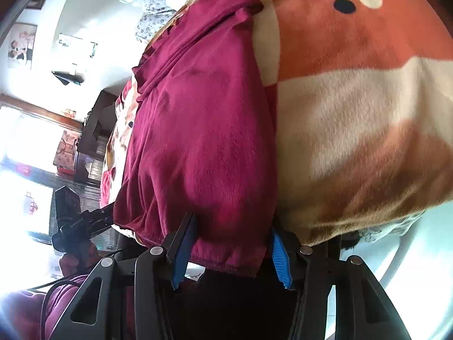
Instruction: Fold small clothes
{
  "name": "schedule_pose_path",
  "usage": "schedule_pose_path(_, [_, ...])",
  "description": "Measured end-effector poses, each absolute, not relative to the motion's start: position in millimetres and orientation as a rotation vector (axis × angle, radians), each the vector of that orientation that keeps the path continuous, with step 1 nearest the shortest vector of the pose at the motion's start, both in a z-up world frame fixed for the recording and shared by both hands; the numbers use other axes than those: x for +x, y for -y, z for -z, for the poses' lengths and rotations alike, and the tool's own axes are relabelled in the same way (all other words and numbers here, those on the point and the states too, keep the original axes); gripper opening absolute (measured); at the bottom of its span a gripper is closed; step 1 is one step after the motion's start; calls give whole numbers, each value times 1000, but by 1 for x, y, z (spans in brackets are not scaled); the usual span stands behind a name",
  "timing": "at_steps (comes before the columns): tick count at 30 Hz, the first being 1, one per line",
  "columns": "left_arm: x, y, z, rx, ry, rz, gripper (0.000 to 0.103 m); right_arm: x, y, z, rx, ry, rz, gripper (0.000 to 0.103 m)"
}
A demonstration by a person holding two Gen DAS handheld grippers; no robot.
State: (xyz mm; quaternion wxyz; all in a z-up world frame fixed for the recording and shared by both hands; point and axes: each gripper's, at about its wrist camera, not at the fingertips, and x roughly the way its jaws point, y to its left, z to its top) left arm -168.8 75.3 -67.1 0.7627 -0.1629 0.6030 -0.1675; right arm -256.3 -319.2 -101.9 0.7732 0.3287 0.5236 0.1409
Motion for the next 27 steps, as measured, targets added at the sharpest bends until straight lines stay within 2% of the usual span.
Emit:
schedule_pose_path(2, [-166,-71,69,-362,-1313,389,79,-257,320,104,722,-1132,-310,48])
schedule_pose_path(6, [-166,-59,68,-287,-1323,400,82,-258,318,105,719,-1122,-323,46])
schedule_pose_path(7, [-166,-55,67,-256,-1324,403,82,-259,317,103,691,-1123,-336,38])
schedule_pose_path(8, [-167,-54,67,-242,-1322,403,77,-260,316,100,671,-1121,-350,33])
schedule_pose_path(9, [-167,-55,66,-237,-1315,403,67,-260,316,97,662,-1114,-360,26])
schedule_pose_path(10, [-168,-55,65,-228,-1309,392,39,-260,316,95,663,-1107,-364,18])
schedule_pose_path(11, [-167,-57,64,-218,-1308,386,8,-261,316,92,667,-1098,-374,15])
schedule_pose_path(19, [-156,-79,32,-251,-1210,463,6,-242,332,40,746,-940,-477,12])
schedule_pose_path(27, [-97,-84,-11,-343,-1065,456,6,-181,343,9,737,-810,-479,12])
